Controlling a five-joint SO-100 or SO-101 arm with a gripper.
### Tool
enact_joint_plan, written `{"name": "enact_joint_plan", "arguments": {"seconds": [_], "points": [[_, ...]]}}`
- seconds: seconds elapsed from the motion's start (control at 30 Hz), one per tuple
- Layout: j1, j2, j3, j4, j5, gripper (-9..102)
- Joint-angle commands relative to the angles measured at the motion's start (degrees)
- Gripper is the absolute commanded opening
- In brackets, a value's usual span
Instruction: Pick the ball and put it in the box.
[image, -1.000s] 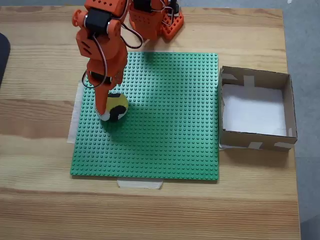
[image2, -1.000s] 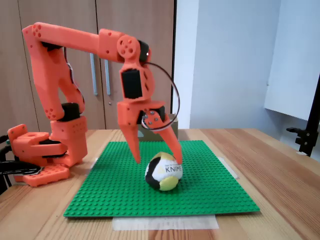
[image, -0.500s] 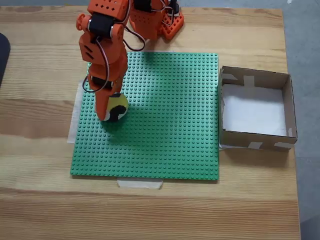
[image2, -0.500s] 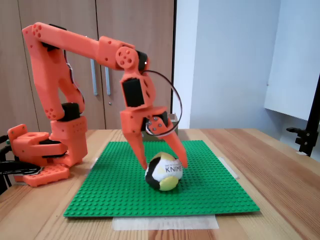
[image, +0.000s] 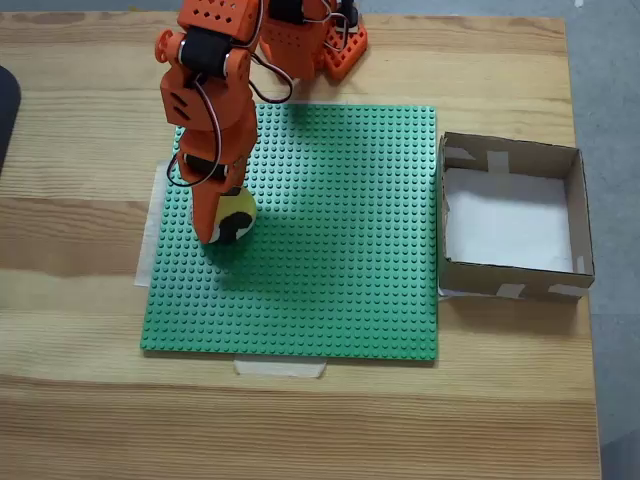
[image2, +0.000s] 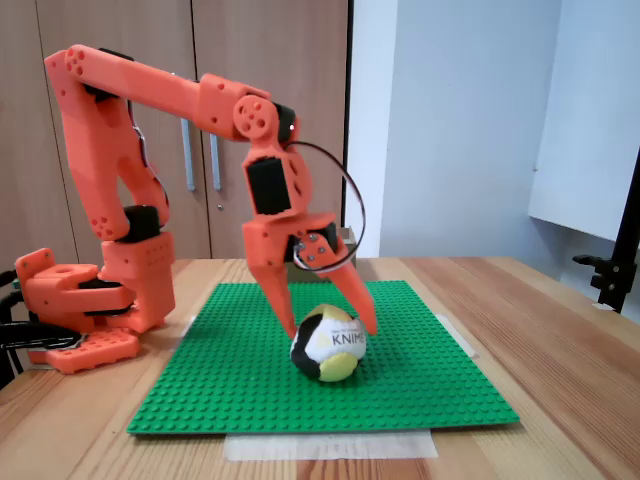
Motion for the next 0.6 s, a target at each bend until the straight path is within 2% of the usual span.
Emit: {"name": "enact_joint_plan", "arguments": {"seconds": [0.0,0.57], "points": [[-0.62,1.49,-1.49,0.53,0.44,43],[-1.14,1.49,-15.21,11.07,5.36,41]]}}
